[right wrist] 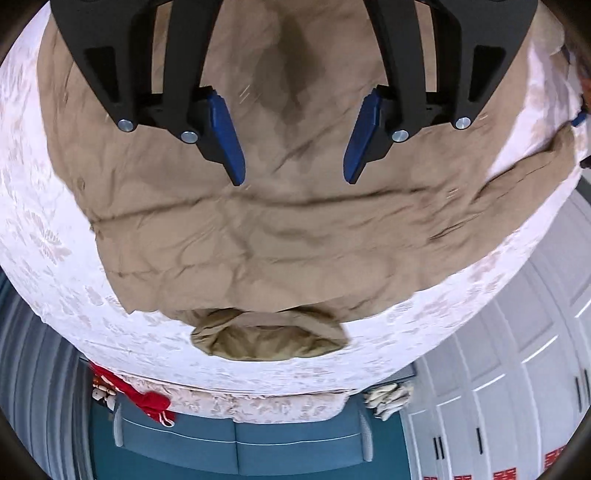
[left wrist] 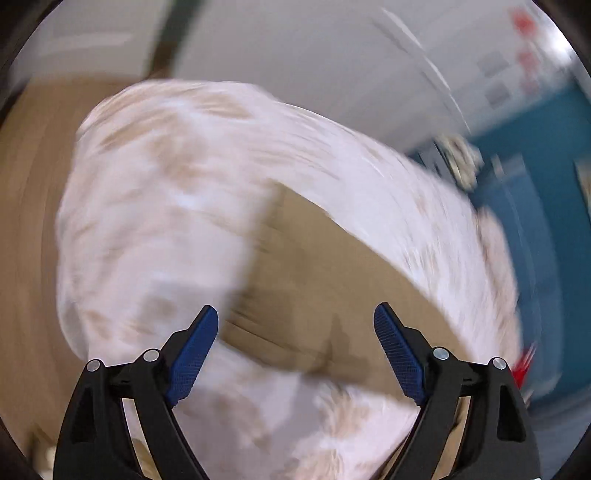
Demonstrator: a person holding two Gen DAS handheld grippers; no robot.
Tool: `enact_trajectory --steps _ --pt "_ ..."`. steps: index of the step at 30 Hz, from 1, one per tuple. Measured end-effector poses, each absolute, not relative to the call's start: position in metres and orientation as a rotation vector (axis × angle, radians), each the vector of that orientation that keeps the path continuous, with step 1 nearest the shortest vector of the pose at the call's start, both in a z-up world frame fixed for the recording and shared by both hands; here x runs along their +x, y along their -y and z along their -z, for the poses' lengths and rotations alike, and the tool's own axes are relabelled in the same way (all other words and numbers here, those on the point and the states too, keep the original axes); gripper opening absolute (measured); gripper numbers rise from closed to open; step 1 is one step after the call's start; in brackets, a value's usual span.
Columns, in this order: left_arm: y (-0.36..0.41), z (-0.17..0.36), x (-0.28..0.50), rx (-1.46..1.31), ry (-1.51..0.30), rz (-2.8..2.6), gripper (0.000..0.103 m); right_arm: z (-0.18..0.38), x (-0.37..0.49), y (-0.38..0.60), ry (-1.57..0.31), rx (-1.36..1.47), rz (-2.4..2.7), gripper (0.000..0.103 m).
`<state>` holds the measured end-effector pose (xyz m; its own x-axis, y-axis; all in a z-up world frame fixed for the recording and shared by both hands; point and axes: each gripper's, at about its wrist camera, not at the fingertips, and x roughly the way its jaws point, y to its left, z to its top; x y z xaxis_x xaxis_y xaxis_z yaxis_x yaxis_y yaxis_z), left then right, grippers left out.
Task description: Fold large clothes
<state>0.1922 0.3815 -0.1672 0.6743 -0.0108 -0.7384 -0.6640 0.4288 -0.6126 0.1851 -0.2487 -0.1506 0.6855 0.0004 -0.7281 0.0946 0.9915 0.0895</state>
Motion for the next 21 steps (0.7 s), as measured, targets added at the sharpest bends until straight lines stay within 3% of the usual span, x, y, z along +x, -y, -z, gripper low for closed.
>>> enact_trajectory --steps 12,13,15,18,21 --pt "-0.394 0.181 0.212 -1.225 -0.726 -0.345 0.08 0.146 0.148 0.226 -0.838 0.177 0.064 0.06" --pt "-0.394 0.182 0.207 -1.225 -0.726 -0.345 0.076 0.146 0.147 0.225 -0.841 0.175 0.06 0.061" --pt "-0.394 0.18 0.21 -1.228 -0.729 -0.313 0.04 0.147 0.146 0.225 -0.844 0.176 0.059 0.062" --pt "-0.388 0.175 0.223 -1.194 -0.767 -0.279 0.007 0.149 0.145 0.228 -0.85 0.195 0.06 0.063" --pt "-0.369 0.14 0.231 -1.083 -0.715 -0.223 0.003 0.15 0.143 0.233 -0.848 0.212 0.064 0.063"
